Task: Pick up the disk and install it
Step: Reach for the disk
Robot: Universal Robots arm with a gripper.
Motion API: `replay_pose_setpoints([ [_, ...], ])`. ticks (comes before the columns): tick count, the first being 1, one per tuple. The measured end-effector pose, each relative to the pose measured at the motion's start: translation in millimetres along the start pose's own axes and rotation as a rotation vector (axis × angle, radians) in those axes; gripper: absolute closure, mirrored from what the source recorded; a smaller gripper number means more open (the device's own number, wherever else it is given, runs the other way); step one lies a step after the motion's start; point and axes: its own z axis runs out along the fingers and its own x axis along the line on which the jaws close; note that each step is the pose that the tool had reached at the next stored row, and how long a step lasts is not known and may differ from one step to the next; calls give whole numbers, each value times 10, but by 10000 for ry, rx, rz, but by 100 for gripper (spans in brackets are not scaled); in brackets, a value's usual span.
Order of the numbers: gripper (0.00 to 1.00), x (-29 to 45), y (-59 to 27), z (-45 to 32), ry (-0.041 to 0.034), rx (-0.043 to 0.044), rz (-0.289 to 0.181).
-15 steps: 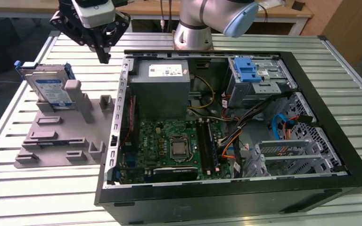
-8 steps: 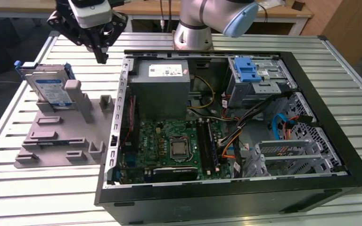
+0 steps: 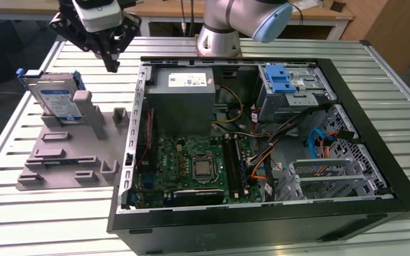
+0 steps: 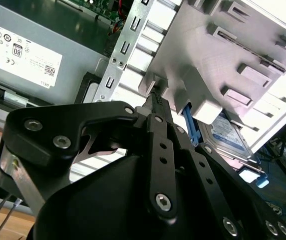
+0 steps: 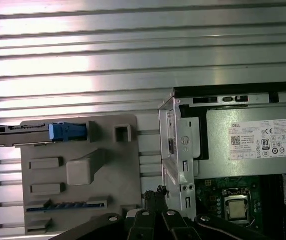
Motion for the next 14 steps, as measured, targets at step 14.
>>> replay_pose_setpoints([
  [14, 89, 88, -7, 2, 13, 1, 0],
])
